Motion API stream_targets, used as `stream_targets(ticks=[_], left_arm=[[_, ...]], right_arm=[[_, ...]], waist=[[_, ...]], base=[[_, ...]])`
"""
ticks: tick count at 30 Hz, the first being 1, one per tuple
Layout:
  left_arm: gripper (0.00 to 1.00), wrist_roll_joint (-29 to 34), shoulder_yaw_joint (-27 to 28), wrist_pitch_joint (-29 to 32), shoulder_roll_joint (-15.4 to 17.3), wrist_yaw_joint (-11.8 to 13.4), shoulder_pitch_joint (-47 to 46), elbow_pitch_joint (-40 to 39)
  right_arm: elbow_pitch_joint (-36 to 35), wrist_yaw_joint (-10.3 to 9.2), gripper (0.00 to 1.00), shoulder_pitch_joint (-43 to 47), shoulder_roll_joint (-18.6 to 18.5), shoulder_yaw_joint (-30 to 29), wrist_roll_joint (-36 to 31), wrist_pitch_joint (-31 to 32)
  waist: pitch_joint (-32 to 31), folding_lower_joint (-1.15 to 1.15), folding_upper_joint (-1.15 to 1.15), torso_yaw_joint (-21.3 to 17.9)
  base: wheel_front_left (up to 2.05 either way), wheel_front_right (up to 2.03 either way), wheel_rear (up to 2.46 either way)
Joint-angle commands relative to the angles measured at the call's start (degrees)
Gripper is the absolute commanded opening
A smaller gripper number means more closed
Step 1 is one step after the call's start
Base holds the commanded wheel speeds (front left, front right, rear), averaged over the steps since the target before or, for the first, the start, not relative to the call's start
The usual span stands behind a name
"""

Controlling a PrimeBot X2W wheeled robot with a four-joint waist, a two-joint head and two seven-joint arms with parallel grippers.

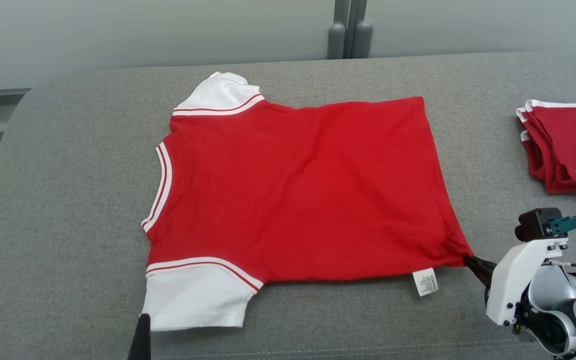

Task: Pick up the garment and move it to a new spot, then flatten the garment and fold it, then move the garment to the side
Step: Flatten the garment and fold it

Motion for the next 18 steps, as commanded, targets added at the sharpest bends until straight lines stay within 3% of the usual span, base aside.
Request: stream_targets(ticks=[1, 8, 18], left_arm=[[0.00, -0.2, 0.2, 0.3, 0.3, 0.2, -2.4, -0.8], [0.00, 0.8, -0.3, 1.8, 1.0, 0.1, -13.5, 2.5], [0.00, 6.5, -0.8, -0.3, 3.1, -2.0, -33.6, 18.4]], right_arm=[[-0.8, -0.01, 0.00, 0.3, 1.0, -1.0, 0.5, -0.5], [-1.2, -0.01, 0.00, -2.4, 4.5, -4.1, 1.8, -1.7], [3.6, 0.00, 0.00, -11.5, 9.0, -5.7, 0.0, -5.8]], waist=[[0.2, 0.00, 0.00, 0.0], [0.8, 0.00, 0.00, 0.0], [4.3, 0.00, 0.00, -1.6]], base=[[0.00, 0.00, 0.00], [0.00, 0.00, 0.00], [0.00, 0.00, 0.00]])
